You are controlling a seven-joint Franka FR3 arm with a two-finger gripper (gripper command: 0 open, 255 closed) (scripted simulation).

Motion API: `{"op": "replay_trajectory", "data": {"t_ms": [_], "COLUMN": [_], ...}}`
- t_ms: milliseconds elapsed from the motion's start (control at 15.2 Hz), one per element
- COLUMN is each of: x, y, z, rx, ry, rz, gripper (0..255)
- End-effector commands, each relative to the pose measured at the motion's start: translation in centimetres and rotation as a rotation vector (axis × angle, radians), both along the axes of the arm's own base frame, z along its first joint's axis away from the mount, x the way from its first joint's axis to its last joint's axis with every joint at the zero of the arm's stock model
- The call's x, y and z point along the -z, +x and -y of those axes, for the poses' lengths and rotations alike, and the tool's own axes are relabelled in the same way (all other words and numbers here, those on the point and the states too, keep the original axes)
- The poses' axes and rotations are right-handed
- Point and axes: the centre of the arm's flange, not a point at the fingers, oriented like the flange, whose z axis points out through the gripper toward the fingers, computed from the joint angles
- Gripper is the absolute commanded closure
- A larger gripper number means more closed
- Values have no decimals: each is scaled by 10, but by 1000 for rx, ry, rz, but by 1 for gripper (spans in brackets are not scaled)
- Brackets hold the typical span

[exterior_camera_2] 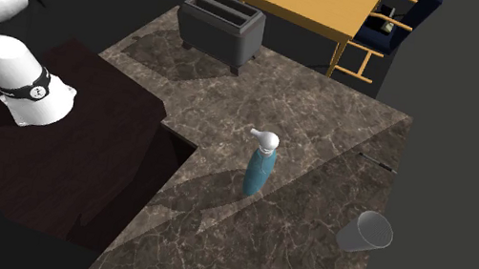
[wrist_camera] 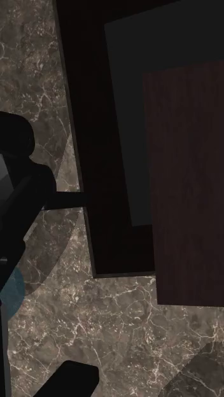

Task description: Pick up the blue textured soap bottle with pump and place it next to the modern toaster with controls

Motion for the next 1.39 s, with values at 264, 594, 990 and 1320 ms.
{"op": "replay_trajectory", "data": {"t_ms": [264,594,990,1320], "x": [25,56,91,120], "y": [35,80,137,185], "z": [-25,-55,-90,-117], "rx": [25,57,94,126], "ry": [5,11,19,26], "rz": [17,37,62,83], "gripper": [0,0,0,0]}}
